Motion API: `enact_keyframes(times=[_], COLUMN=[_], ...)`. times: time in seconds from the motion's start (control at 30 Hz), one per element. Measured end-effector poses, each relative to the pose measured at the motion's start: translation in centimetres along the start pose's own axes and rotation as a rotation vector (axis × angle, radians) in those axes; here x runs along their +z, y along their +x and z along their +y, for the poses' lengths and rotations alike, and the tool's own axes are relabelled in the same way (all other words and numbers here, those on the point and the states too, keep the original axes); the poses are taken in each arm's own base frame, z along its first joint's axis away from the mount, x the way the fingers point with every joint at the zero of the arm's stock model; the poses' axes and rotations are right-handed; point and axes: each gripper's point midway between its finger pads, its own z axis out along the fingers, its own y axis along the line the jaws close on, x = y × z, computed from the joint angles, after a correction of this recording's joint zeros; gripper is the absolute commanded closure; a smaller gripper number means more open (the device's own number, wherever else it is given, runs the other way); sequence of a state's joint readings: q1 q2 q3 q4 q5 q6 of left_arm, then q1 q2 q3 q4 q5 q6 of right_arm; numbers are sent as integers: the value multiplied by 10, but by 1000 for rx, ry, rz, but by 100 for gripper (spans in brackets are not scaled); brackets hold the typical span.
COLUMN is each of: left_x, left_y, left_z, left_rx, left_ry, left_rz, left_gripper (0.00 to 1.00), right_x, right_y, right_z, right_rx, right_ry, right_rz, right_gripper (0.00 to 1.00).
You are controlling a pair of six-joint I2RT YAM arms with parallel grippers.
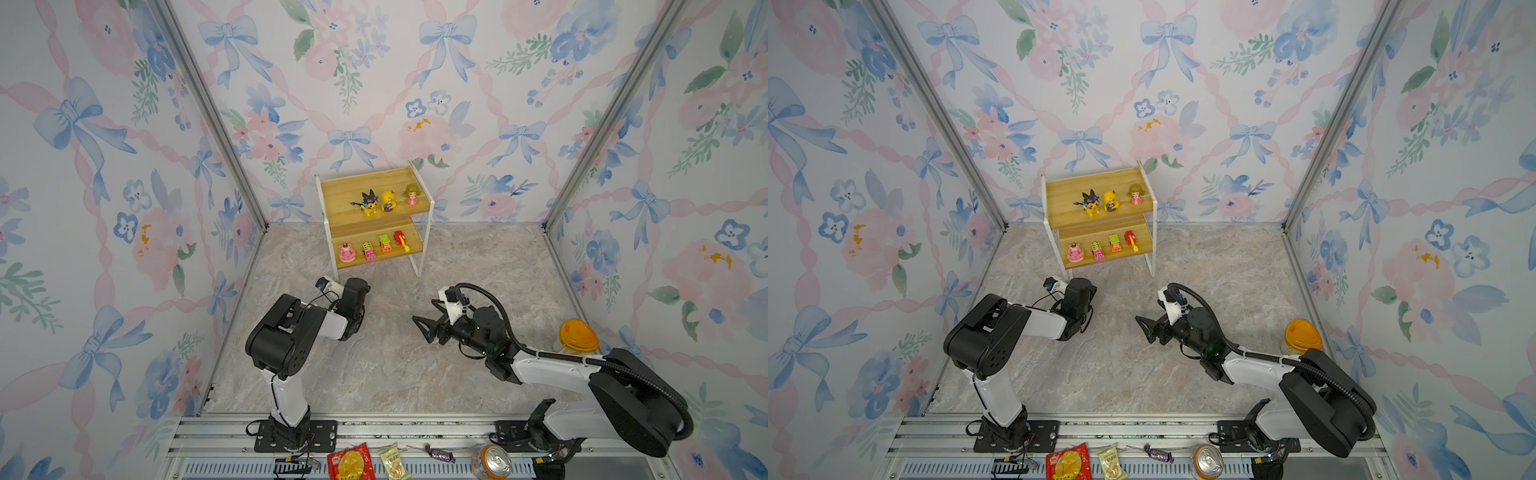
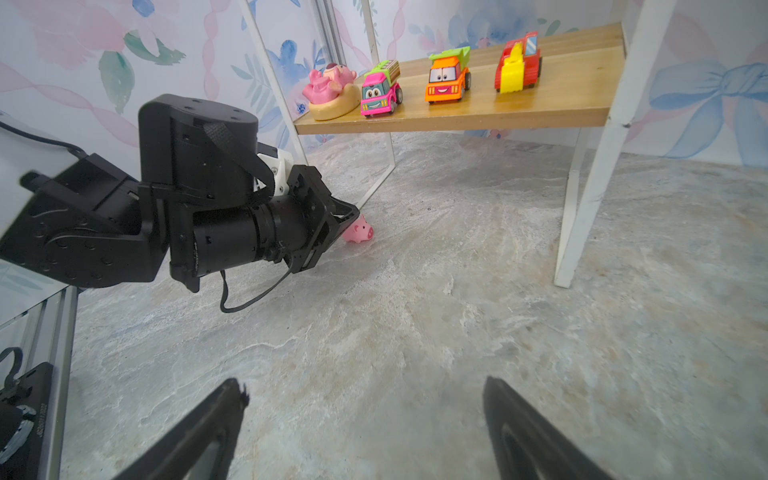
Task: Place and organize the plastic toys onto the shelf
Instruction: 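Reach the right gripper toward the pink pig while the left draws back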
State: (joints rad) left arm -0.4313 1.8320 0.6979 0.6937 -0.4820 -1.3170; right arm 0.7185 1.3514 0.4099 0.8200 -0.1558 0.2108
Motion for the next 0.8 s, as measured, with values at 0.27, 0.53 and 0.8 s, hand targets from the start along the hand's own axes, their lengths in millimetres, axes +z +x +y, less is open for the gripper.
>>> enact_keyframes(times=[0.27,0.53,0.8], left_x=[4,-6,-16], left_y=[3,2,12], left_z=[3,13,20], left_rx=[40,123,203], left_ry=[8,-4,-12], left_rz=[73,164,265], left_gripper=[100,100,100], right_x=[1,1,2], right_y=[1,2,5], right_z=[-1,-2,-1], right_rx=[9,14,19], right_ry=[-3,-9,-17], right_rz=[3,5,15], right_gripper=[8,8,8])
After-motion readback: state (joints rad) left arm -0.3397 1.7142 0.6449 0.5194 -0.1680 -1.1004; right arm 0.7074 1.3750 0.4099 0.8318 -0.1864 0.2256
